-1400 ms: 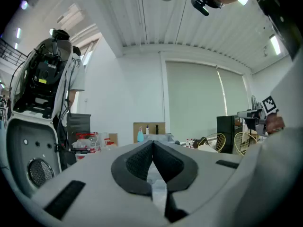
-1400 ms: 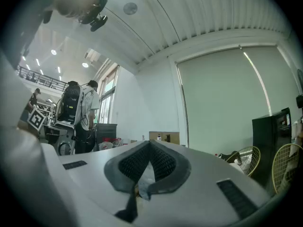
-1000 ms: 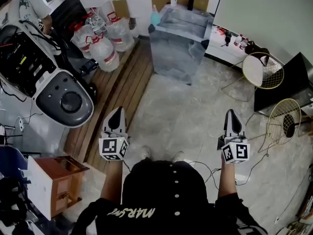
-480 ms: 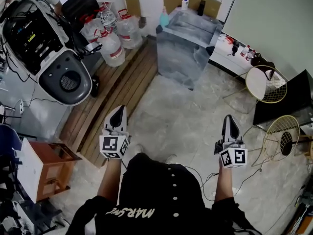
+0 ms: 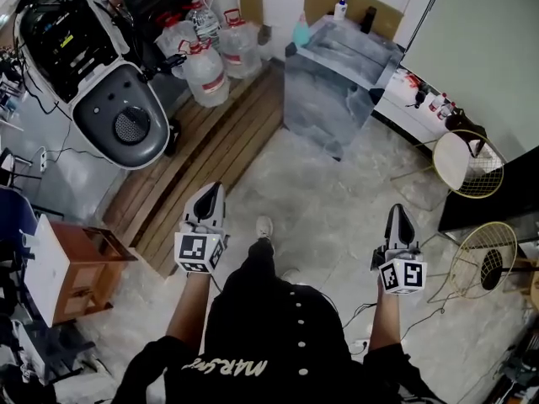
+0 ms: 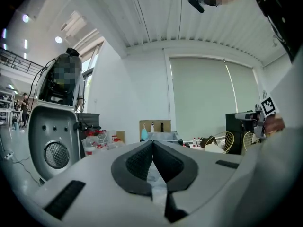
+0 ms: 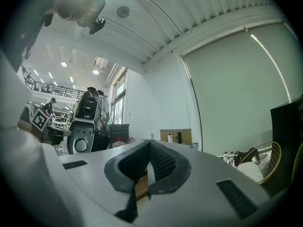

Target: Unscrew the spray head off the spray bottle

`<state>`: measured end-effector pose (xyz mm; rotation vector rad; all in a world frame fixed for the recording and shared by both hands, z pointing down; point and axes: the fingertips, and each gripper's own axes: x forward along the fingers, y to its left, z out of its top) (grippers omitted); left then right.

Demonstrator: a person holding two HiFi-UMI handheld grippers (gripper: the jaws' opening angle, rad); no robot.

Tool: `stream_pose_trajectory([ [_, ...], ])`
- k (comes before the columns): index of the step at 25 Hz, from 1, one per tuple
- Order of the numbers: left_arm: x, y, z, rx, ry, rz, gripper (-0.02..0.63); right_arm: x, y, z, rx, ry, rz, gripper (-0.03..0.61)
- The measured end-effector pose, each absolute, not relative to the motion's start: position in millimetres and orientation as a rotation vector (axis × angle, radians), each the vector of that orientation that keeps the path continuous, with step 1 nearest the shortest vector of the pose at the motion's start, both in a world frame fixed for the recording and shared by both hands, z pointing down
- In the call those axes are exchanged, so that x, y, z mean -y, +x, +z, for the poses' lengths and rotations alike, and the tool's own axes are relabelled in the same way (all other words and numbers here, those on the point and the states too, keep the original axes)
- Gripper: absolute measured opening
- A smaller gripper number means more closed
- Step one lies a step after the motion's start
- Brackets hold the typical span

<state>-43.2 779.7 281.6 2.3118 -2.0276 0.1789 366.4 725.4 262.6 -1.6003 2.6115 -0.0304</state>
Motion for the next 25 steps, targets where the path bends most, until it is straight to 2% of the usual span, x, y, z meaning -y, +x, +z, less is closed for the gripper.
stream_pose_trajectory([
  [11,-691,-54,267,2.039,2.338,0.097,0.026,-643,361,240,-2.612,-1.616,0.022,0.012],
  [25,-576,-97,266,2.005,2.358,0.071,0.026,-535,313,222,-2.597,-1.631,0.040,0.012],
])
